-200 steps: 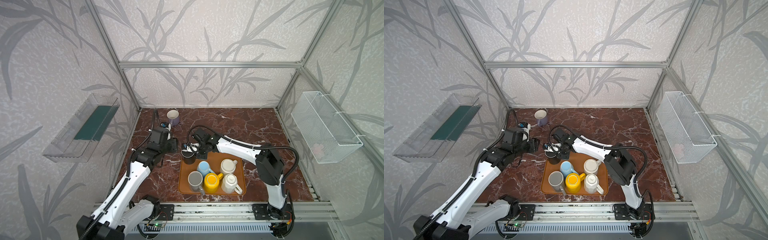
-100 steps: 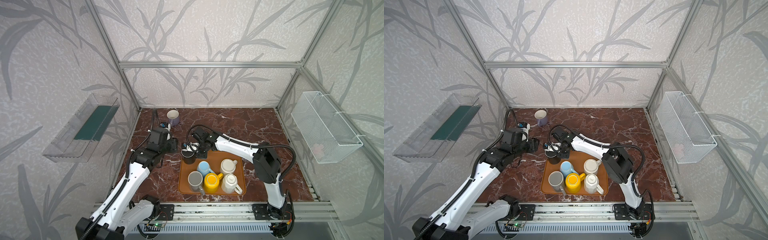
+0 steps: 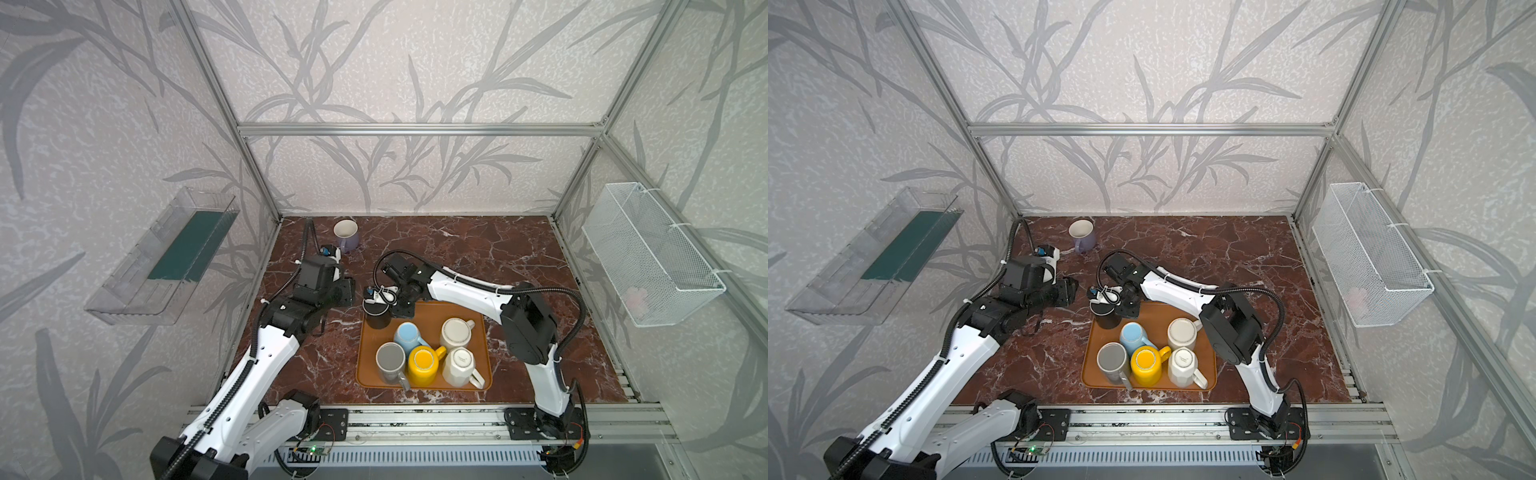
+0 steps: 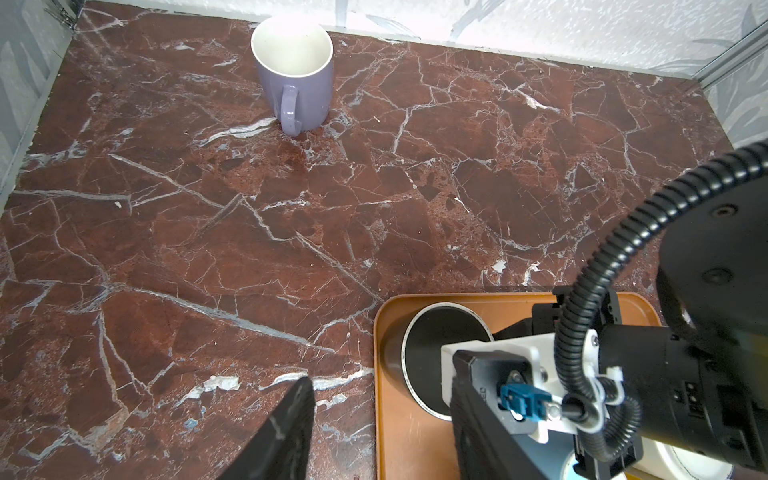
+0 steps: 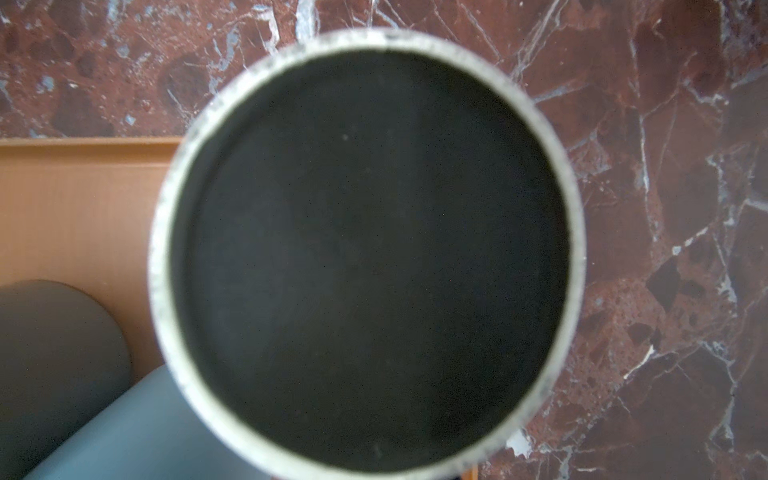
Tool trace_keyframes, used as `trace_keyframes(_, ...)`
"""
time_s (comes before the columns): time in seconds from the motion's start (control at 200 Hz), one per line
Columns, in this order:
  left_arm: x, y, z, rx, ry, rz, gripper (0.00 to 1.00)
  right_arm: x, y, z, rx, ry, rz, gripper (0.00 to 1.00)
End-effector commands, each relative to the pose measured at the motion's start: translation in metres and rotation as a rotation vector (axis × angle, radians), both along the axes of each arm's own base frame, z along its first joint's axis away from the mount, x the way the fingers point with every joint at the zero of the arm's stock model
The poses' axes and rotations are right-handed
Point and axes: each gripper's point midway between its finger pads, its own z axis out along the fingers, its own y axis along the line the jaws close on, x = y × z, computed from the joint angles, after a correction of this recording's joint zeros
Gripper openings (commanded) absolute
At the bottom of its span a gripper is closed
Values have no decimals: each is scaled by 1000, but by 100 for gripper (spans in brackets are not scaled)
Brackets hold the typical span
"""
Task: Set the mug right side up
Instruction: 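Lower the right gripper onto the black mug's rim and close on it, then lift the black mug off the tray and tip it sideways with the right gripper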
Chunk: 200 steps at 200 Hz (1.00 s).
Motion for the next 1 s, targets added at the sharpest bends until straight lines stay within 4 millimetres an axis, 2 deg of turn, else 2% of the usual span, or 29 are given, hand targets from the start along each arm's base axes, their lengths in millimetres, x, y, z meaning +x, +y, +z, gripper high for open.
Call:
trace_keyframes(0.0,-3,1,2,13,-9,-6,55,1,9,9,41,13,-6,10)
trace_keyframes(0.13,-3,1,2,12,-10,-6,55,4,11,14,69,21,-33,1)
trace_keyframes(0.355,-3,1,4,6,-17,-7,55,14,11,34,151,39,-118,0)
trace_keyframes(0.725,-5,0,21,-29,-82,-6,54,36,4,90,369,70,-288,0)
trace_keyframes(0.995,-5,-4,24,-46,-100,-22,54,58,-16,131,582,188,-464,0)
